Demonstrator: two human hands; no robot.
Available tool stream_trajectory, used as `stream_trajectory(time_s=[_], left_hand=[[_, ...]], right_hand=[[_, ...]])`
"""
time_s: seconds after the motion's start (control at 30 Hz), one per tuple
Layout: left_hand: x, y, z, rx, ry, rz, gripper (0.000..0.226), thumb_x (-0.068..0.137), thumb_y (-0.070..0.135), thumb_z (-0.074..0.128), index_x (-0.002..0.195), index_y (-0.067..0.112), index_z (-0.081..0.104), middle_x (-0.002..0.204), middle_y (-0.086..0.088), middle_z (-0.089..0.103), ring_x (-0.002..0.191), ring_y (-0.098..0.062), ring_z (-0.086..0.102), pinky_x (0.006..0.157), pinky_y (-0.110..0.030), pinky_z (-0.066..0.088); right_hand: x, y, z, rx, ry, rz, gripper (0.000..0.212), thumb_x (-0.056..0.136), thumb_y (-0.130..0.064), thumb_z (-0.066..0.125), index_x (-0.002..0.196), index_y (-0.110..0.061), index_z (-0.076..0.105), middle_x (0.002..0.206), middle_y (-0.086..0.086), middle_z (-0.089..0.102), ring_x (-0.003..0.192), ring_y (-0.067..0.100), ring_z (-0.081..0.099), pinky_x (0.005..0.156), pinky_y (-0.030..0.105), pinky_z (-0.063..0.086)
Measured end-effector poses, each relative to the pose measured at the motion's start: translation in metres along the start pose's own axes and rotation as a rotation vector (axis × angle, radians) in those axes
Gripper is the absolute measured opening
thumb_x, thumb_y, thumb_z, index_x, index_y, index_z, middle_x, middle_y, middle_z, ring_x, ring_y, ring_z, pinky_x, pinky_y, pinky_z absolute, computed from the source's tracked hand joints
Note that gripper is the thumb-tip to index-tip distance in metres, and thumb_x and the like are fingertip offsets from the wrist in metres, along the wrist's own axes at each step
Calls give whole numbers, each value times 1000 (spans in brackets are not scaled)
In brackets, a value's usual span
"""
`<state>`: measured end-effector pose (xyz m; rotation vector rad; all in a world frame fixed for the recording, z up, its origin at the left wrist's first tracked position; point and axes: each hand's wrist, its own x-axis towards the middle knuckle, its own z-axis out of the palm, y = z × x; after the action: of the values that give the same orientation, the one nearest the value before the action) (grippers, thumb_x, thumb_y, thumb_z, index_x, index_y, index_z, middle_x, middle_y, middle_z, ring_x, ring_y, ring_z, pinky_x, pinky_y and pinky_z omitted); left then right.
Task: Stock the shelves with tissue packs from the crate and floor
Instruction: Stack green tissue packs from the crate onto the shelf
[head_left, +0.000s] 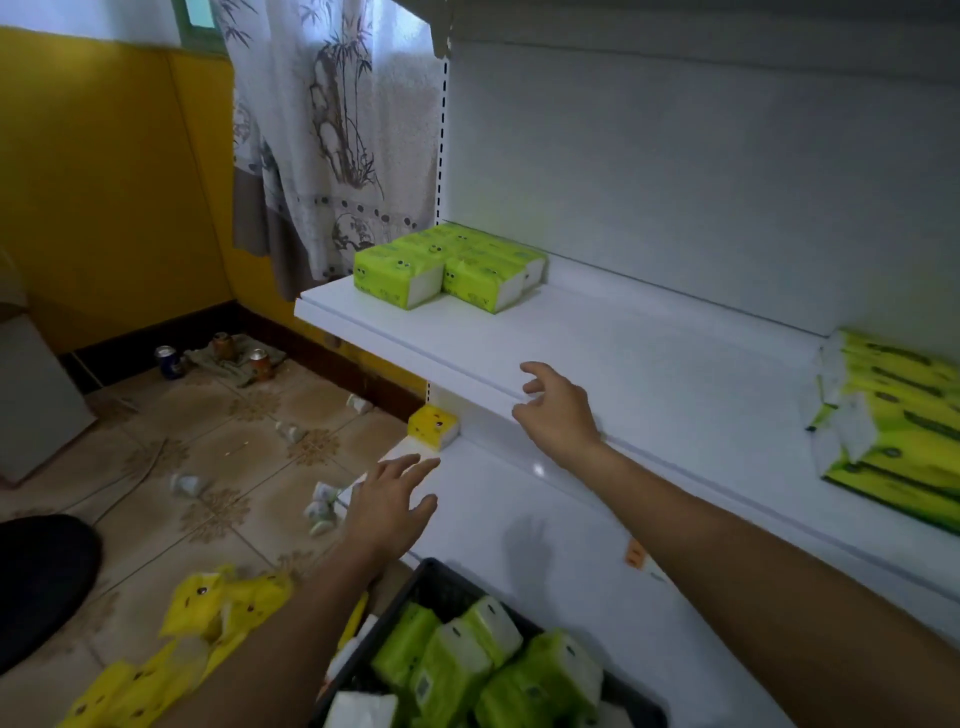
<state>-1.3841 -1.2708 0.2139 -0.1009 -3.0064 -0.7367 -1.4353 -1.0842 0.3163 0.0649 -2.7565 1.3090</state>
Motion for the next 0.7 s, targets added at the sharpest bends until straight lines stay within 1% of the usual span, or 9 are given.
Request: stream_trajectory(time_s=[0.07,0.17,0.2,0.3,0.4,0.47,0.57,0.63,0.7], left_hand=[[-24,-5,13,-3,-49,-5,66,76,49,26,140,35,35,148,5,35,135,-20,26,109,-39,28],[-55,-14,42,14,-103,-14,52,89,46,34,139,33,38,147,3,37,134,-21,29,107,-34,27],[-65,-17,54,25,-118,-17,51,89,46,33,138,32,39,146,4,38,133,-22,30,106,-33,29],[-93,-20,89,7,-186,-48,67,75,52,25,137,31,43,144,4,41,130,-24,34,104,-30,30],[-117,-26,131,-77,-263,-103,84,62,61,18,132,27,48,139,0,47,128,-25,39,103,-32,34],[-129,-29,159,-115,-340,-160,76,67,59,26,132,26,49,137,-3,48,127,-27,41,101,-36,38],[-148,-30,198,-175,-474,-249,55,86,38,50,138,20,41,138,-9,42,129,-30,38,104,-35,34],[-162,-31,219,-178,-545,-263,56,87,26,58,139,16,39,139,-13,39,128,-30,39,106,-33,32],[-174,-34,234,-185,-605,-279,60,83,26,60,137,12,40,137,-16,39,125,-32,42,105,-31,33]], right_hand=[[-24,10,8,16,7,-3,51,83,-6,57,133,-17,48,122,8,55,103,22,55,91,31,45],[-55,38,25,48,-27,54,50,85,-6,55,133,-17,48,121,6,53,92,17,53,80,32,49],[-65,51,32,56,-51,87,50,85,-8,56,134,-18,47,122,5,53,91,18,54,77,32,50],[-94,98,60,22,-136,206,52,85,-13,59,134,-19,46,126,7,55,101,24,58,88,36,49],[-125,146,86,-16,-218,345,53,83,-15,62,134,-18,47,127,9,57,110,27,57,94,33,45],[-147,178,102,-34,-251,417,51,82,-13,63,131,-16,51,124,10,60,113,28,56,94,32,43],[-180,223,125,-17,-321,540,52,83,-13,63,132,-13,49,125,13,58,113,28,56,91,35,47],[-201,249,135,-2,-379,633,54,84,-13,64,135,-12,47,126,14,57,114,28,55,91,38,47],[-220,270,142,4,-394,694,52,82,-10,66,131,-9,50,124,14,59,115,30,55,91,35,45]])
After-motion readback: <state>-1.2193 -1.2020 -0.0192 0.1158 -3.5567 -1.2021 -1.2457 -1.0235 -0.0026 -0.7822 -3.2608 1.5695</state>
